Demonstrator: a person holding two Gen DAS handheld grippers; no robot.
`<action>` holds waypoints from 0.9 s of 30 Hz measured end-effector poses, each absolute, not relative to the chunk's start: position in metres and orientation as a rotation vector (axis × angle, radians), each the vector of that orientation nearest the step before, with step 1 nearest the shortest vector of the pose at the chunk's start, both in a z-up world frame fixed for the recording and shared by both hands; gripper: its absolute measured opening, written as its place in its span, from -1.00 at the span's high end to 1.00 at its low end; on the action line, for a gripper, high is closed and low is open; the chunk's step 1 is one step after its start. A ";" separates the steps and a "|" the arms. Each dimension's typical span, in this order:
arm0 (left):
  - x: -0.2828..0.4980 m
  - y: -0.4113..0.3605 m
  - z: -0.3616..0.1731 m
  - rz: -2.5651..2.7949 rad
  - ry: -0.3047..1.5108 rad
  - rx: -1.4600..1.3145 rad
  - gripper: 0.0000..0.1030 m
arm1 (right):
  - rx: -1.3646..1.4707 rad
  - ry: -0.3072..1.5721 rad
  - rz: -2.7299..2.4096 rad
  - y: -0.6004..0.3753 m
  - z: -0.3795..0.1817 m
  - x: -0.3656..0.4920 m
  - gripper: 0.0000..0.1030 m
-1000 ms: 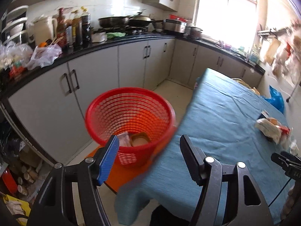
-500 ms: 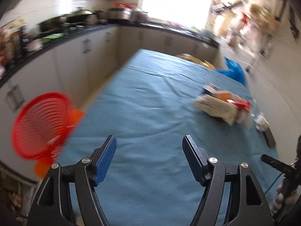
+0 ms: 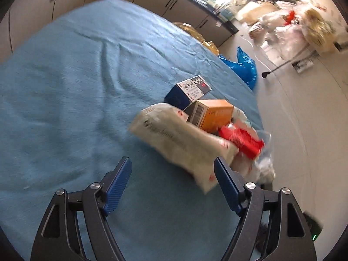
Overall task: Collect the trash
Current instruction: 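Grasp the white paper bag with the left tool and lift it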
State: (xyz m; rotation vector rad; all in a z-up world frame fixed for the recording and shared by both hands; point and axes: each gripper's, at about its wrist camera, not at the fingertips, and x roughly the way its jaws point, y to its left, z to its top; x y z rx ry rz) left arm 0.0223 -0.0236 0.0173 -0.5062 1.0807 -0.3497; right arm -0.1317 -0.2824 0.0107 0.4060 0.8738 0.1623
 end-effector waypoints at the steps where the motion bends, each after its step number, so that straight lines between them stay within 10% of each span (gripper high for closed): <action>1: 0.028 -0.027 0.015 -0.345 1.090 -0.520 -0.49 | 0.408 0.876 0.167 -0.282 0.009 -0.130 -0.46; 13: 0.064 -0.069 0.014 -0.315 1.122 -0.491 -0.65 | 0.364 0.872 0.188 -0.271 0.004 -0.127 -0.47; 16: 0.061 -0.072 0.017 -0.347 1.123 -0.477 0.24 | 0.364 0.870 0.185 -0.270 0.004 -0.129 -0.47; 27: -0.002 -0.026 0.051 -0.439 1.029 -0.428 0.51 | 0.327 0.897 0.150 -0.263 0.010 -0.125 -0.47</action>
